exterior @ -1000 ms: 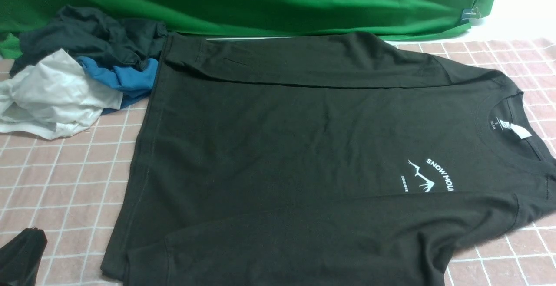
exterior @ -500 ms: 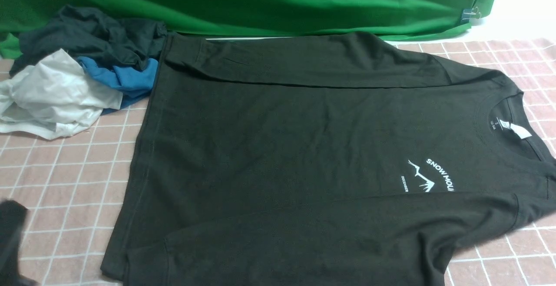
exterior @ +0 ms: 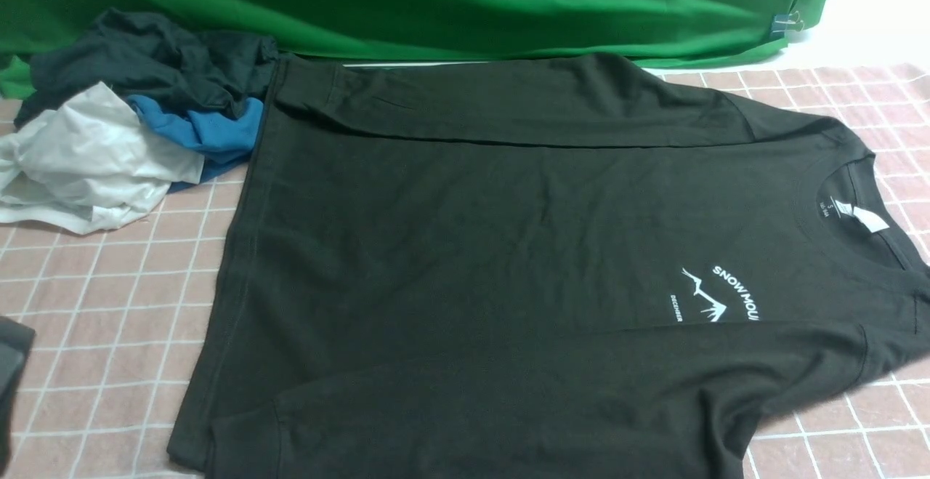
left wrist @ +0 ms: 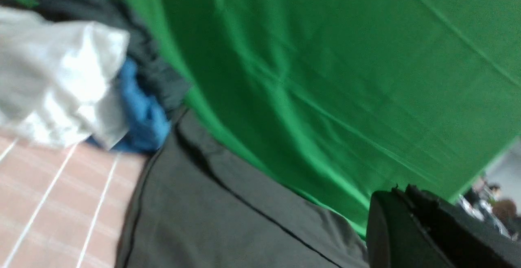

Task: Fold a long-sleeved shirt over a pink coffee tablecloth.
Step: 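Grasp the left edge of the dark T-shirt lying flat on the table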

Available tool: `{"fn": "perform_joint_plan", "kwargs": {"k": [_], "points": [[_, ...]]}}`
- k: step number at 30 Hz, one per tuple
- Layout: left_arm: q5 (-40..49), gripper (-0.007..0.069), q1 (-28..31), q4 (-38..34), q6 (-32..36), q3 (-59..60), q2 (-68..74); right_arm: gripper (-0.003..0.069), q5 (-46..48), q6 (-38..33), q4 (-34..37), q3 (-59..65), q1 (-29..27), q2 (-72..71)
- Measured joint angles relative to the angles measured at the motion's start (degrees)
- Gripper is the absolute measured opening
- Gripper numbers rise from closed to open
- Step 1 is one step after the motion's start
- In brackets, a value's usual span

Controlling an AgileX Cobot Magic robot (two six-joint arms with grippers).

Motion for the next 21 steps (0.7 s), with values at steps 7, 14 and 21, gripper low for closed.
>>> {"fn": "perform_joint_plan", "kwargs": {"k": [7,14,21], "points": [[18.2,0.002,-0.97,-1.6,19.02,-10.97,11.1,0.0239,-0.92,0.05,0.0,0.0,0.0,0.0],[43.25,0.0022,-1.32,-3.02,24.84,-21.07,31.66,0.0239,-11.12,16.59,6.83,0.0,0.0,0.0],[46.87,0.0022,-2.8,-8.37,35.28,-26.17,44.64,0.0239,-18.67,29.59,8.57,0.0,0.14,0.0]]}}
